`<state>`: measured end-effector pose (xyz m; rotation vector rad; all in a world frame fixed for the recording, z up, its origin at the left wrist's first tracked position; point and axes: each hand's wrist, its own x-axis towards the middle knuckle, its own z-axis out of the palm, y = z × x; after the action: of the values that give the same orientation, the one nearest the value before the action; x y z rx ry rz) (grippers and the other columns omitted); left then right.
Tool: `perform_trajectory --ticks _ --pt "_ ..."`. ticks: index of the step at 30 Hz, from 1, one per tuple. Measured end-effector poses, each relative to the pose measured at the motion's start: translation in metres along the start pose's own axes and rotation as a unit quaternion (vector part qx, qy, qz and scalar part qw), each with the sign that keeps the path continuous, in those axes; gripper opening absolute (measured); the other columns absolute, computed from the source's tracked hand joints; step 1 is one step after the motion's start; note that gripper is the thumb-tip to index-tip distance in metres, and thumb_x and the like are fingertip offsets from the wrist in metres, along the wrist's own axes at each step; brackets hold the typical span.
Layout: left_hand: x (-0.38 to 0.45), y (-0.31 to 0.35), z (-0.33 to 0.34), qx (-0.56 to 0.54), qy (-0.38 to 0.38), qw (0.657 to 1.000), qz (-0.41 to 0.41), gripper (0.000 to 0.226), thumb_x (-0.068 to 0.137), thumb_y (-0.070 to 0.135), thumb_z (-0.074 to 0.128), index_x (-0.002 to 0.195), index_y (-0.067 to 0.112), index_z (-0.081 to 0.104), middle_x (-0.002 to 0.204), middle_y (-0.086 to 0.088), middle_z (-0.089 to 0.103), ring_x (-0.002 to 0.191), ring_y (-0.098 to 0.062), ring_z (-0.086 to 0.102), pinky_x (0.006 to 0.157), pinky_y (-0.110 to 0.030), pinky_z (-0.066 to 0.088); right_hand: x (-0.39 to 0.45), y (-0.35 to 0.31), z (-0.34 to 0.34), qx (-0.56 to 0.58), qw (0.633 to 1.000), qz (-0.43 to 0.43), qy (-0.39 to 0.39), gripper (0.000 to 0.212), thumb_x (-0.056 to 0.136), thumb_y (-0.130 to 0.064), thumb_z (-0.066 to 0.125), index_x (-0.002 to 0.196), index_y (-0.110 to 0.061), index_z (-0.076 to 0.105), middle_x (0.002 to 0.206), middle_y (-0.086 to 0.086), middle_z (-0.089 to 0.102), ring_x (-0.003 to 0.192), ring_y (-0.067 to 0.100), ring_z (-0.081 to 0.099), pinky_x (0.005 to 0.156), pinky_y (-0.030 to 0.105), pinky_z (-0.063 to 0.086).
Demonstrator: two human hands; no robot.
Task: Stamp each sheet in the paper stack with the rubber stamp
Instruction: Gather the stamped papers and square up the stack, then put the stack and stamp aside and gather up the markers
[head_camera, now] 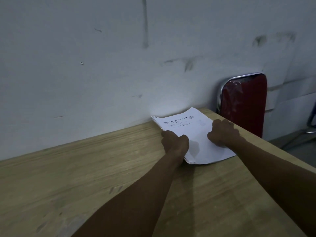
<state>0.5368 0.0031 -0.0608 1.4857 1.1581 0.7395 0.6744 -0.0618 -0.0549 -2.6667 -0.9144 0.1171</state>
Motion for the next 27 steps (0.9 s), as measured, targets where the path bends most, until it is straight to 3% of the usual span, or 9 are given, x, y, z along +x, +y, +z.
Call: perform_trajectory --ticks 4,7,10,15,19,22,27 --pt "0.0 0.002 0.001 0.011 0.005 1.0 -0.012 0.041 0.081 0.008 0.055 0.12 -0.001 0.042 0.12 -0.012 0.054 0.106 -0.029 0.057 0.074 -0.027 0.045 -0.001 0.002 0.002 -0.007 1.0 -0.001 -0.005 0.035 0.091 -0.018 0.049 0.124 -0.006 0.046 0.135 0.019 0.041 0.126 0.038 0.036 0.102 0.048 0.034" --pt "-0.002 0.008 0.001 0.035 0.004 0.999 -0.019 0.041 0.08 0.01 0.053 0.118 -0.004 0.049 0.123 -0.016 0.054 0.111 -0.032 0.057 0.087 -0.037 0.053 -0.004 0.006 0.002 0.012 1.0 -0.001 -0.001 0.039 0.09 -0.018 0.05 0.127 -0.006 0.044 0.136 0.02 0.04 0.126 0.039 0.038 0.102 0.048 0.036" --pt "-0.013 0.019 0.0 0.051 -0.002 0.998 -0.03 0.034 0.082 0.017 0.046 0.11 0.0 0.057 0.122 -0.018 0.055 0.111 -0.033 0.056 0.092 -0.043 0.052 -0.015 0.013 0.0 0.035 0.999 0.006 0.006 0.045 0.088 -0.017 0.052 0.131 -0.008 0.043 0.139 0.02 0.037 0.129 0.039 0.035 0.103 0.047 0.034" --pt "-0.041 0.034 -0.015 0.083 -0.032 0.994 -0.068 0.041 0.087 0.027 0.035 0.12 0.008 0.05 0.127 -0.019 0.038 0.117 -0.034 0.042 0.098 -0.045 0.045 -0.047 0.014 -0.007 0.074 0.996 -0.023 0.042 0.048 0.084 -0.01 0.053 0.131 -0.008 0.044 0.134 0.02 0.039 0.125 0.039 0.037 0.098 0.043 0.038" --pt "-0.064 0.043 -0.04 0.044 -0.051 0.996 -0.06 0.04 0.086 0.027 0.039 0.121 0.01 0.049 0.128 -0.017 0.043 0.116 -0.033 0.048 0.093 -0.041 0.046 -0.081 0.003 -0.009 0.124 0.989 -0.058 0.053 0.062 0.081 -0.011 0.058 0.141 -0.013 0.041 0.136 0.017 0.044 0.127 0.034 0.041 0.101 0.042 0.039" --pt "-0.085 0.051 -0.072 0.01 -0.075 0.997 -0.016 0.027 0.087 0.023 0.049 0.109 0.008 0.049 0.122 -0.016 0.052 0.11 -0.029 0.055 0.071 -0.026 0.045 -0.116 -0.012 -0.011 0.172 0.979 -0.093 0.06 0.055 0.079 -0.012 0.064 0.133 -0.014 0.052 0.132 0.01 0.054 0.122 0.026 0.049 0.099 0.037 0.043" --pt "-0.134 0.064 -0.153 0.0 -0.107 0.992 0.073 0.011 0.086 0.018 0.061 0.087 0.008 0.056 0.093 -0.01 0.055 0.085 -0.027 0.062 0.074 -0.036 0.05 -0.189 -0.056 -0.009 0.211 0.964 -0.162 0.008 0.038 0.079 -0.016 0.072 0.117 -0.019 0.063 0.105 0.002 0.066 0.099 0.017 0.061 0.079 0.025 0.046"
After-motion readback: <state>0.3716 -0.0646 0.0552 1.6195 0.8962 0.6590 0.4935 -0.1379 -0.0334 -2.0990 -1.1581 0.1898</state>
